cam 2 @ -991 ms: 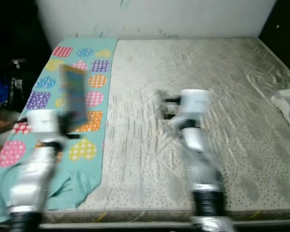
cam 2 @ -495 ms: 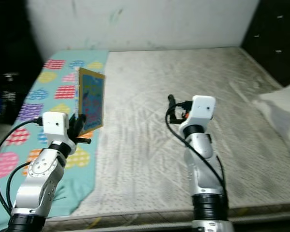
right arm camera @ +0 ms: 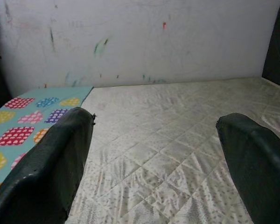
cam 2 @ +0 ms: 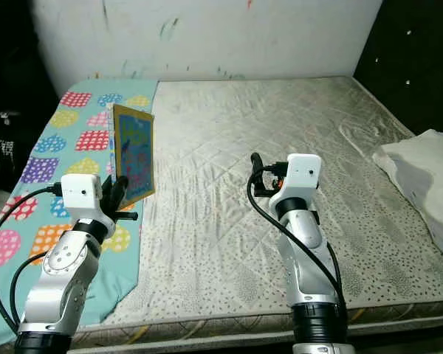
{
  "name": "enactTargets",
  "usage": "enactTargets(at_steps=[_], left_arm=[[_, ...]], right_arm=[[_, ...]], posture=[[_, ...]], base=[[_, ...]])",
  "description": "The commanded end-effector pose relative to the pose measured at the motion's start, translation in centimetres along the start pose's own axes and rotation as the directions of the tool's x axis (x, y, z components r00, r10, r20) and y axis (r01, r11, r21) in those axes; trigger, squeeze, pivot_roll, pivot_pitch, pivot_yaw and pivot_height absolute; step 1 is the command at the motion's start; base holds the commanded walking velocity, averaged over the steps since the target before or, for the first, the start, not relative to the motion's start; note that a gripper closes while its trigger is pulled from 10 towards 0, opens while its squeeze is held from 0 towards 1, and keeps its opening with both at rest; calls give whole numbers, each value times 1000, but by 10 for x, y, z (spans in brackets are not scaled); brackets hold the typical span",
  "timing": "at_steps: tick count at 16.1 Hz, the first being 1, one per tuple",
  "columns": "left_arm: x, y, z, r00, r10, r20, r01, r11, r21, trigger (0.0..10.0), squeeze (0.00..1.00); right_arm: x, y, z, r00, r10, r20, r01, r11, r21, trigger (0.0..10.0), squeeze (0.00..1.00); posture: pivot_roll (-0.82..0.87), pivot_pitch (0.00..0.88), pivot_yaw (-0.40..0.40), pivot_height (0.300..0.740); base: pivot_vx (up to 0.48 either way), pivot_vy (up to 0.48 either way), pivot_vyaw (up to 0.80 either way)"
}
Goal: Clean up the room
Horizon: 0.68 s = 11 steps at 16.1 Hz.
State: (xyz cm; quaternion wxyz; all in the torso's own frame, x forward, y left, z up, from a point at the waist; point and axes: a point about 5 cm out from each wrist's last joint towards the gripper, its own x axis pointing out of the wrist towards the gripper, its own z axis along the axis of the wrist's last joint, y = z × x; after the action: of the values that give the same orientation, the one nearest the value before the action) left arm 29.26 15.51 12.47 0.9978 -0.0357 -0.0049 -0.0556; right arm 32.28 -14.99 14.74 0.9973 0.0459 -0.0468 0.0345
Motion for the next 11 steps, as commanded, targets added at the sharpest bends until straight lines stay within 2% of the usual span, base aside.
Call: enactTargets(at_steps=[1,2,4,6,7,9,11], left_arm=[[4,-3,9,999,-20,42,19,1000,18,10000,0],[4,-1,14,999,-10,52,10,1000,9,10000,0],[2,0,13,999,1,49,-1,1000,1,10000,0],[-4,-8,8,999,-31,37,31,999,-18,10000,0],[-4,-12,7,998,-44,35,45,999,-27,10000,0],[-2,-16,7,998,-58,37,60,998,-34,10000,0],[0,-18,8,997,-64,39,65,997,-36,10000,0]], right_arm=[[2,4,5,1000,9,17,-9,1000,2,10000,0],[4,10,9,999,33,16,-33,999,11,10000,0],[3,8,1,999,23,-29,-24,1000,-20,10000,0],[-3,-5,-19,984,-71,-162,55,993,-102,10000,0],[-4,-5,-21,982,-75,-174,54,992,-118,10000,0],[-3,0,-14,990,-65,-127,46,989,-143,10000,0],[-1,0,-9,991,-71,-112,60,994,-92,10000,0]], posture=[[35,0,-44,740],[37,0,-48,740],[40,0,-55,740],[30,0,-64,740],[27,0,-65,740],[21,0,-64,740],[22,0,-64,740]], base=[[0,0,0],[0,0,0],[0,0,0],[0,0,0],[0,0,0],[0,0,0],[0,0,0]])
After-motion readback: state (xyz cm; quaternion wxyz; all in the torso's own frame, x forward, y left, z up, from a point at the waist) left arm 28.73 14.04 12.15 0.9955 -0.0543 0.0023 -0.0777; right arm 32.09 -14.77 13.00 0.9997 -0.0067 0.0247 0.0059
